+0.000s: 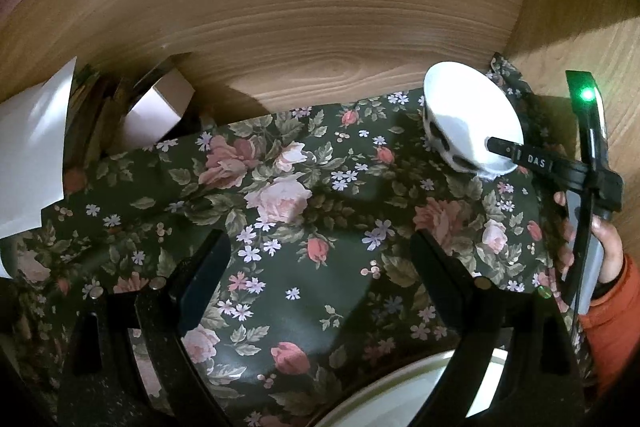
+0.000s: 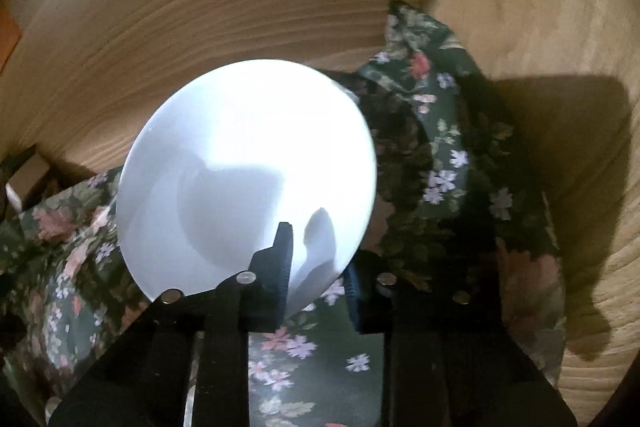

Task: Organize plates and bowls
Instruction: 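Close both grippers on the white spotted bowl's rim and lift it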

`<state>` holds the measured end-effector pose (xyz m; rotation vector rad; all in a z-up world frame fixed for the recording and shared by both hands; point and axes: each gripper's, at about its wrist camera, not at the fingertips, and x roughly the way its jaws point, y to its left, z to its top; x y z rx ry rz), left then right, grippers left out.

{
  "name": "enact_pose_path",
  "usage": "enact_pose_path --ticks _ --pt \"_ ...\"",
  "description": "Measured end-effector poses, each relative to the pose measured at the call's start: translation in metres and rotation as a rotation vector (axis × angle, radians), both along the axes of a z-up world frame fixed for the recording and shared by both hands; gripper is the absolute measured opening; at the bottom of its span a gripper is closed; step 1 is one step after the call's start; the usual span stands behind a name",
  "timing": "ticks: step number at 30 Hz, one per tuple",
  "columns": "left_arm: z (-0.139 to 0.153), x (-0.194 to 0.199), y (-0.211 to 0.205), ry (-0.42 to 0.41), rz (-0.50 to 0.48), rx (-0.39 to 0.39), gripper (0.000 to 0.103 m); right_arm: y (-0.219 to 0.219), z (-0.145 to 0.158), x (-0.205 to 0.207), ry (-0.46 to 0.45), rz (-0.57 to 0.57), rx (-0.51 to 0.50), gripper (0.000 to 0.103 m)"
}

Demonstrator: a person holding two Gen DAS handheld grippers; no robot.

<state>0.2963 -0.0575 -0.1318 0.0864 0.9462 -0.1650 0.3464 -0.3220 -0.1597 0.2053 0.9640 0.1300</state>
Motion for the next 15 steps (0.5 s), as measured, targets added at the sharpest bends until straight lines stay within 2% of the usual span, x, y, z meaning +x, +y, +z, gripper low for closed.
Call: enact_pose_path --ticks 5,11,15 --pt "0.0 0.002 0.003 -0.006 0.03 0.003 0.092 0.019 0.008 -0.012 0.012 0.09 0.023 0.019" --pt "-0.009 0.009 -0.001 0.027 0.059 0.002 0.092 0.035 0.01 -0.031 0.054 0.179 0.088 0.018" --pt "-0.017 0.012 -0.006 0.055 0.058 0.001 0.088 0.052 0.01 -0.043 0.048 0.234 0.066 0.017"
